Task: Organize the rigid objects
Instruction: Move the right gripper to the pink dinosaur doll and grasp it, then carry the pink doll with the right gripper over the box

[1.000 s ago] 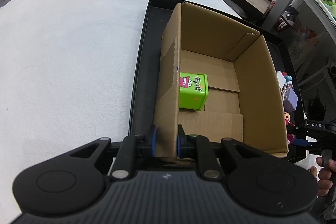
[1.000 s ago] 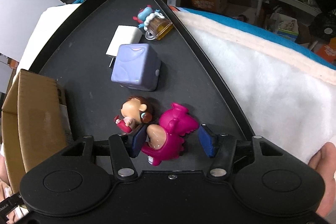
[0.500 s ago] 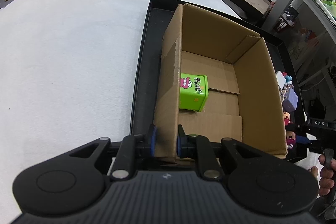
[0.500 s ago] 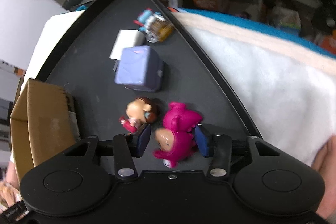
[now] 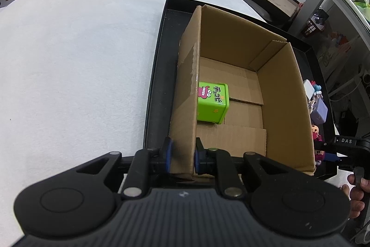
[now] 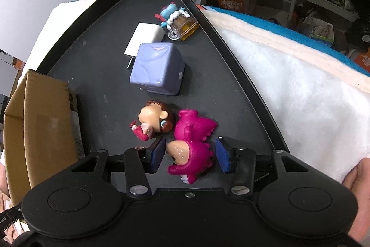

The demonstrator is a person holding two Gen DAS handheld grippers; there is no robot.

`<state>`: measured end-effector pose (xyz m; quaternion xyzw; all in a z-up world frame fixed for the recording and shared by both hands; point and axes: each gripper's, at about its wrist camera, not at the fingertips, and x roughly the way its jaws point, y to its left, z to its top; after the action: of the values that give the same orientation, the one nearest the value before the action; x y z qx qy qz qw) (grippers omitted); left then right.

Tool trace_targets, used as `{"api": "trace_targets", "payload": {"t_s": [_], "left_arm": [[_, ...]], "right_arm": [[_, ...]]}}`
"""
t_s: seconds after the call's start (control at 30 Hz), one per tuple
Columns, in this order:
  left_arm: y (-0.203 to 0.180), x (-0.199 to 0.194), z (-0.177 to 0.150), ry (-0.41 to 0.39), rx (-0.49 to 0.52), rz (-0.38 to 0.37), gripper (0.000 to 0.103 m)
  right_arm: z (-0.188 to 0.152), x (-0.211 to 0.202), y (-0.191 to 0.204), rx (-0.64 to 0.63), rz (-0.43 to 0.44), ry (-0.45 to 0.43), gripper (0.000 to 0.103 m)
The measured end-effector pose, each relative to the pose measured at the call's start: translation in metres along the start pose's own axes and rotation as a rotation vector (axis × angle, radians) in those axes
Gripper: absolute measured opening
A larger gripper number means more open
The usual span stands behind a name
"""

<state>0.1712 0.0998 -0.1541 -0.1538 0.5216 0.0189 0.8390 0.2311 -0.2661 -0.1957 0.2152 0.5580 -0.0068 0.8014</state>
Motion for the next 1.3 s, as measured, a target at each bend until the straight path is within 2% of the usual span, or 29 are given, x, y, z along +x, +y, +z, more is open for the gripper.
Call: {"api": "trace_targets", "payload": {"t_s": [0.5,0.73,0.97,1.3], "left_arm": [[0.0,0.0,0.0,0.001,-0.002,0.0,0.017],[0.0,0.0,0.0,0.0,-0.002,0.0,0.017],[-0.001,-0.001,0.001,-0.003,0.007,0.002,0.017],[0.003,-0.001,0.001,-0.005,0.003,-0.008,0.017]], "right_arm": [[-0.003,-0.022,0.014,-0.066,0.047,-0.061,0.043],[-0.003,-0.035,0.023,-0.078,0.098,-0.088,0.043],[-0.003,-0.047,0.045,-0.124,0.151,-0.113,0.043],[0.001,-0.055,0.085,-0.19,0.179,-0.123,0.043]]}}
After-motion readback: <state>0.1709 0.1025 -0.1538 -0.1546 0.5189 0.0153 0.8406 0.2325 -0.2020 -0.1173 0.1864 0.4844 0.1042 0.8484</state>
